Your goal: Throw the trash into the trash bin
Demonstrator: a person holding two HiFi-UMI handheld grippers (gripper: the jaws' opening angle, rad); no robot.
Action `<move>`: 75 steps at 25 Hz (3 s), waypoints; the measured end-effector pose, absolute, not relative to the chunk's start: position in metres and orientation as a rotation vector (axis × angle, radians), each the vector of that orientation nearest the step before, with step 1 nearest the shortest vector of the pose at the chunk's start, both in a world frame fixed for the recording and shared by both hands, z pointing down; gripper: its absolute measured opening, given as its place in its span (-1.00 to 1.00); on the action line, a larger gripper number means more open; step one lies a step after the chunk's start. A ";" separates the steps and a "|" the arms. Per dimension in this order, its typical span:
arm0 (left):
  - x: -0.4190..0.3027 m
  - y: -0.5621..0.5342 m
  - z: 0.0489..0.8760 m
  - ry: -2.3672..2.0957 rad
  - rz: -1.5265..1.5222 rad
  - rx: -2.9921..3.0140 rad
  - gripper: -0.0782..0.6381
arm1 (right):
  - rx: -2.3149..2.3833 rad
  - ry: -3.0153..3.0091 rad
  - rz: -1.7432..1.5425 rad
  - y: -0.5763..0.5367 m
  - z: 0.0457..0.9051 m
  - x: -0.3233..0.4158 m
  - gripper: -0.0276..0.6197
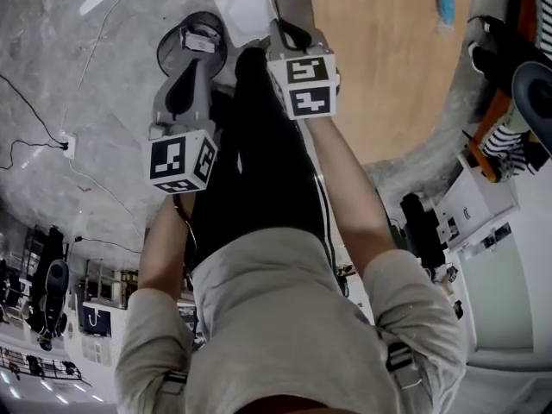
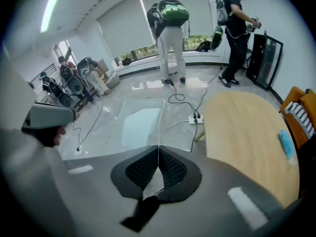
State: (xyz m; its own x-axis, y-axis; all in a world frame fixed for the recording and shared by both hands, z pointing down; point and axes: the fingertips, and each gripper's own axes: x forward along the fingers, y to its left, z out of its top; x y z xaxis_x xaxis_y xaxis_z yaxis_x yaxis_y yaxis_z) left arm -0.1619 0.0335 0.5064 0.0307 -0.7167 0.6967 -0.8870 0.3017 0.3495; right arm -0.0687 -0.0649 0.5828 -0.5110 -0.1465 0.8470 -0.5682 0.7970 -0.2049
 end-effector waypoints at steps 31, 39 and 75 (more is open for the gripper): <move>-0.231 0.271 0.589 -1.915 0.048 1.120 -0.73 | 0.172 -2.048 0.407 0.161 0.636 -0.151 -0.88; -0.222 0.279 0.645 -1.936 0.024 1.058 -0.73 | 0.102 -2.037 0.356 0.164 0.695 -0.148 -0.88; -0.237 0.259 0.743 -1.852 0.097 1.095 -0.73 | 0.114 -1.841 0.465 0.167 0.885 -0.167 -0.57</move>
State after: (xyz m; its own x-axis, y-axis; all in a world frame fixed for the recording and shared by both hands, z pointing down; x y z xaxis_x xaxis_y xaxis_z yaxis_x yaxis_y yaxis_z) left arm -0.2372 0.2590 0.7430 -0.1499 -0.6404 0.7533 -0.7152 0.5963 0.3646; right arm -0.1671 0.1665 0.8852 -0.3208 0.1542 0.9345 -0.3085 0.9158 -0.2570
